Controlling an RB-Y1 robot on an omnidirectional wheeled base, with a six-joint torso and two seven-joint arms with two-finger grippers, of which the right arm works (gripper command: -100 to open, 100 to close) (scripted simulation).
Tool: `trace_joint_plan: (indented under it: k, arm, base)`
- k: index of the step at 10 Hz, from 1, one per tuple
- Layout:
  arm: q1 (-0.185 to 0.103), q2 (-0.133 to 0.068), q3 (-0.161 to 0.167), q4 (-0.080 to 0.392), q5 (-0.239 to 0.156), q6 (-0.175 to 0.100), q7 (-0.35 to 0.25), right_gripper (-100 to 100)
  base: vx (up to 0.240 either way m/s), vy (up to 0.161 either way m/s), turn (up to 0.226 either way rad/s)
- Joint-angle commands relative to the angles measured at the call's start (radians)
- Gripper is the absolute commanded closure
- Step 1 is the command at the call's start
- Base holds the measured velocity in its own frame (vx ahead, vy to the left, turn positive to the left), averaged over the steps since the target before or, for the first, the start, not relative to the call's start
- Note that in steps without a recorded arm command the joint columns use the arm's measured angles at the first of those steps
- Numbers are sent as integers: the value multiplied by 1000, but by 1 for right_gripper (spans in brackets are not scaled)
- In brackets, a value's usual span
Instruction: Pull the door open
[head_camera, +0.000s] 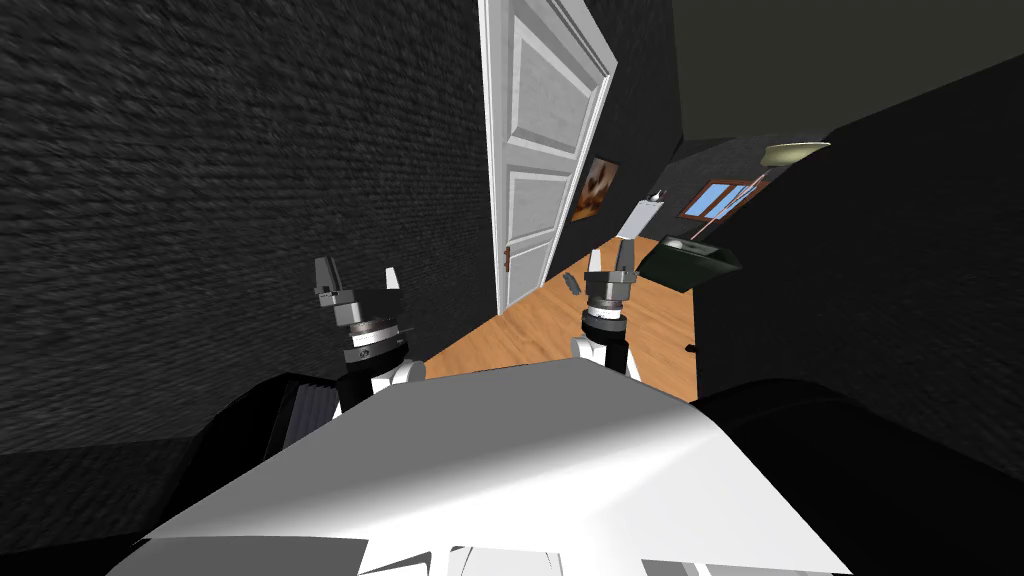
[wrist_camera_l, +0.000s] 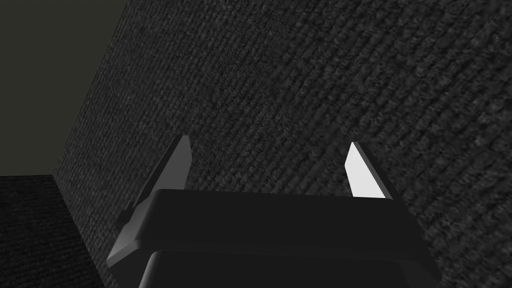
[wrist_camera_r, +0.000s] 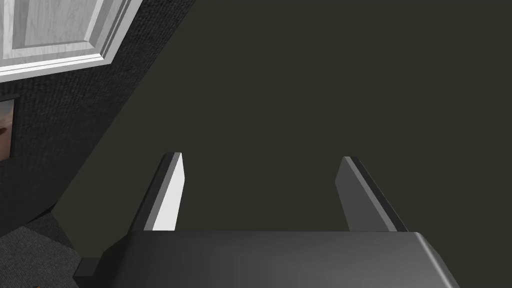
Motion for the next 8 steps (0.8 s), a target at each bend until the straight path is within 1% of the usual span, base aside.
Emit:
trace_joint_plan:
  k: [1, 2, 6, 8]
  arm:
    - [-7, -8, 1, 33, 10, -9, 24, -100]
    - [-13, -13, 2, 57, 18, -16, 42, -100]
    - [-27, -26, 4, 119, 37, -33, 87, -100]
    - [-35, -33, 6, 155, 49, -43, 113, -100]
  base:
    - [120, -66, 13]
    - [90, 6, 55]
    - [63, 18, 18]
    - [72, -7, 20]
